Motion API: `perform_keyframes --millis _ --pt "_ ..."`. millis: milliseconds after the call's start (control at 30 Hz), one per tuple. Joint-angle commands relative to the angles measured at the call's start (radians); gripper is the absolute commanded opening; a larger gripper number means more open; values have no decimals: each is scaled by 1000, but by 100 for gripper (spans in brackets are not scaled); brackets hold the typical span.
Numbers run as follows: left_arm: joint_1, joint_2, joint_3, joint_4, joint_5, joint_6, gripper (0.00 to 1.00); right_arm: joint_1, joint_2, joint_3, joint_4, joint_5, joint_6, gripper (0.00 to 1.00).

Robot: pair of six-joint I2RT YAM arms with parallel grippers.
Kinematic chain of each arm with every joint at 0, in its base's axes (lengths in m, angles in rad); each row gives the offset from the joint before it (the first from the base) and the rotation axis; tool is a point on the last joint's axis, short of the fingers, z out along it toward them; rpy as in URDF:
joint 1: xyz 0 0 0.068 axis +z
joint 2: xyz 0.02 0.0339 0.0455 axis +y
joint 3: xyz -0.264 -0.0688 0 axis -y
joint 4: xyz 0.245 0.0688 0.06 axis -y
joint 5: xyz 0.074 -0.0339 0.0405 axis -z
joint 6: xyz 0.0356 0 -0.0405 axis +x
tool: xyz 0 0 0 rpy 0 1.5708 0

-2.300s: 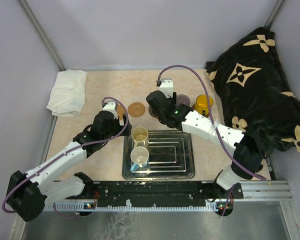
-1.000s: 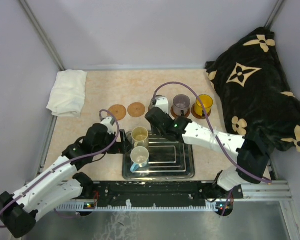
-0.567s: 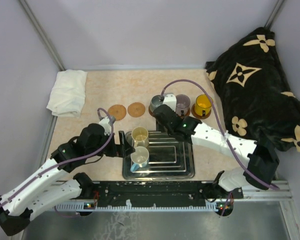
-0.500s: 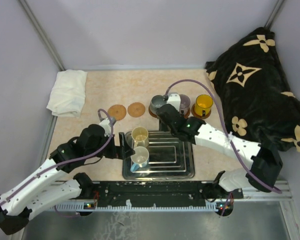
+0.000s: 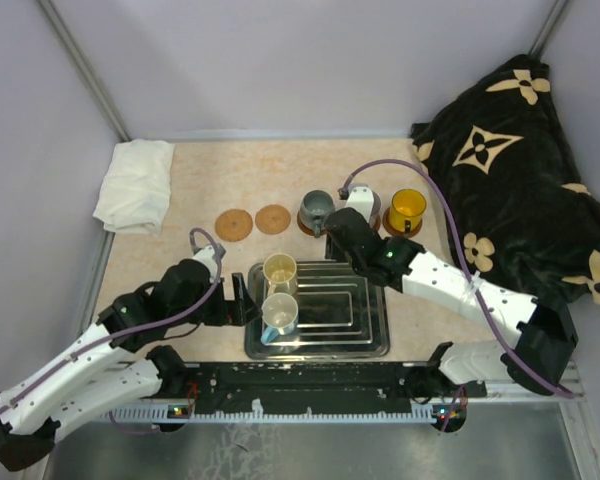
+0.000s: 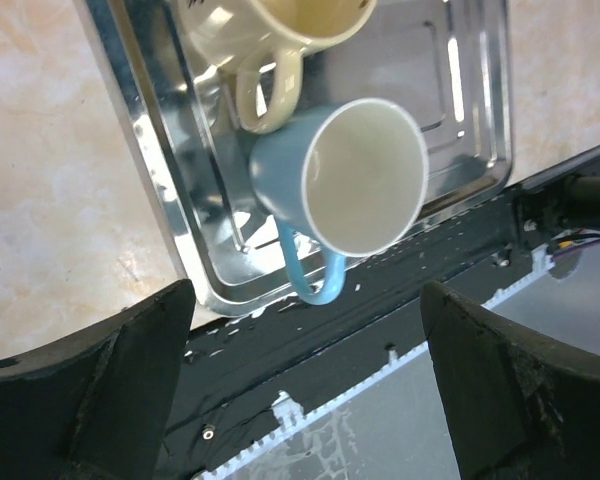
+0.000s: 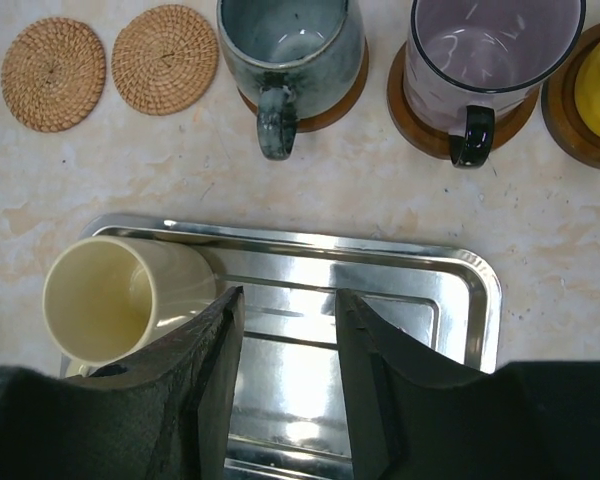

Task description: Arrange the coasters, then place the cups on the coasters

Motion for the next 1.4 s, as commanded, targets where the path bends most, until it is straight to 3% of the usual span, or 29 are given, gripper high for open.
perform_keyframes --millis 0,200,467,600,733,867,900,933,967,1000,1133,1200,1267,1367 --pt "-12 22 -43 9 -13 -2 99 -14 -18 21 27 29 -14 43" --pt "-82 83 -39 18 -60 9 98 -21 14 28 38 26 -18 43" --pt "-248 113 -90 96 -135 -72 60 -36 48 33 48 13 -30 43" --pt "-295 135 -119 114 -143 -89 62 -41 65 32 60 1 -39 43" --pt "-358 193 -112 126 -201 -96 49 -41 73 32 59 -2 -39 43" --pt "-387 253 -104 130 -243 -101 53 -42 67 25 57 1 -40 43" --pt "-389 263 -103 129 -251 -104 67 -42 65 23 56 3 -40 43" --pt "-390 271 -102 133 -259 -104 91 -42 63 22 54 6 -39 43" --pt "-390 281 -100 134 -265 -98 98 -42 60 21 54 7 -40 43" --pt "-391 289 -98 135 -273 -94 99 -41 58 20 53 9 -42 43" --pt "-391 316 -86 145 -296 -78 88 -41 57 16 51 11 -41 43" --pt "-392 327 -84 154 -299 -74 71 -42 56 14 53 11 -39 43" --pt "-393 333 -84 156 -304 -74 63 -43 56 13 56 9 -38 43" --pt "-393 336 -84 159 -316 -71 60 -42 56 10 58 6 -38 43"
